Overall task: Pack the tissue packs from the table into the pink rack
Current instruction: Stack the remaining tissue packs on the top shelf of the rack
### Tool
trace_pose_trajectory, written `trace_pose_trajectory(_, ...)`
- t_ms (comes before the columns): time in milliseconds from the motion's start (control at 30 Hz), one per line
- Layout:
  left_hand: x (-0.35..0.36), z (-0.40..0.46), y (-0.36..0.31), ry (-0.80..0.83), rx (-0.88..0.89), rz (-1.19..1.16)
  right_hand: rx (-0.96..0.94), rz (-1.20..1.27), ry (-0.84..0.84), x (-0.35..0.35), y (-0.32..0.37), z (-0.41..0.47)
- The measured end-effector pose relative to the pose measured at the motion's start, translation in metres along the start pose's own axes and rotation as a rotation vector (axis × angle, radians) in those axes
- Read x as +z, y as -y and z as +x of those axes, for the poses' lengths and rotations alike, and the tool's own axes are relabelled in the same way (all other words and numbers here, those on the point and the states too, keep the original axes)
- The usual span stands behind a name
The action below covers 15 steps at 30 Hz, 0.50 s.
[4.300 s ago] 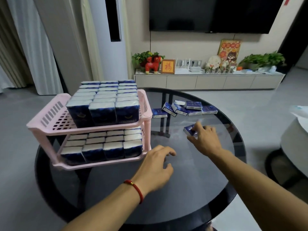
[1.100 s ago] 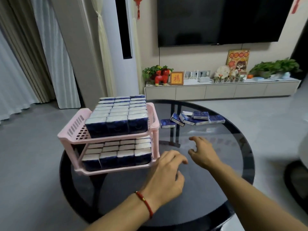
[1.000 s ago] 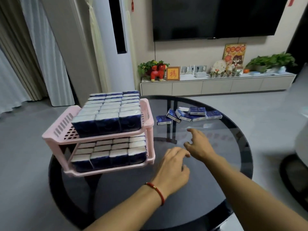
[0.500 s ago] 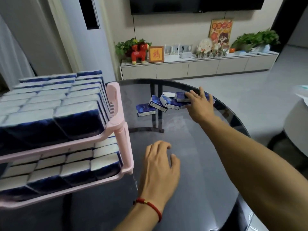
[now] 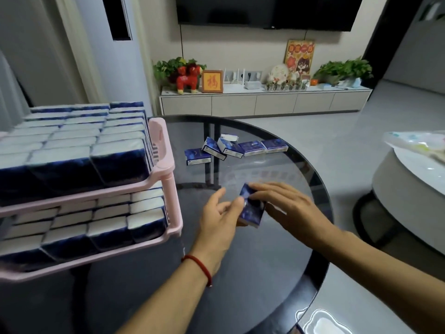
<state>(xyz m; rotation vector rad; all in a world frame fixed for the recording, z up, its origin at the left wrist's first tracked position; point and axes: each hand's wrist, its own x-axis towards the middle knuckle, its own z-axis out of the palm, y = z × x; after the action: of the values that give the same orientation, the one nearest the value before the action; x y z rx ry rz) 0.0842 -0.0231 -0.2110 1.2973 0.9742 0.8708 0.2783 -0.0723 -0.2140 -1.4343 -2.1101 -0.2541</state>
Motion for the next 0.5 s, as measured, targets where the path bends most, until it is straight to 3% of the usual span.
trace_pose_trajectory(100,0.003,0.001,0.004,-0.011,0.019,0.027,0.228,0.074,0.047,0.011,-0.02,0.002)
trace_pose_trajectory(233,0.002,0.003,0.009,-0.069,0.044,-0.011,0.76,0.061,-0.056,0.037,-0.094,0.03)
trace_pose_trajectory(300,0.002,0.003,0.011,-0.079,0.052,-0.016,0.92,0.105,-0.096,0.046,-0.119,0.053)
trace_pose_trajectory(400,0.003,0.001,0.014,-0.073,0.069,0.006,0.963,-0.019,-0.008,0.058,-0.14,0.077)
trace_pose_trajectory(500,0.004,0.005,0.018,-0.087,0.091,0.019,0.837,-0.234,0.202,0.063,-0.154,0.088)
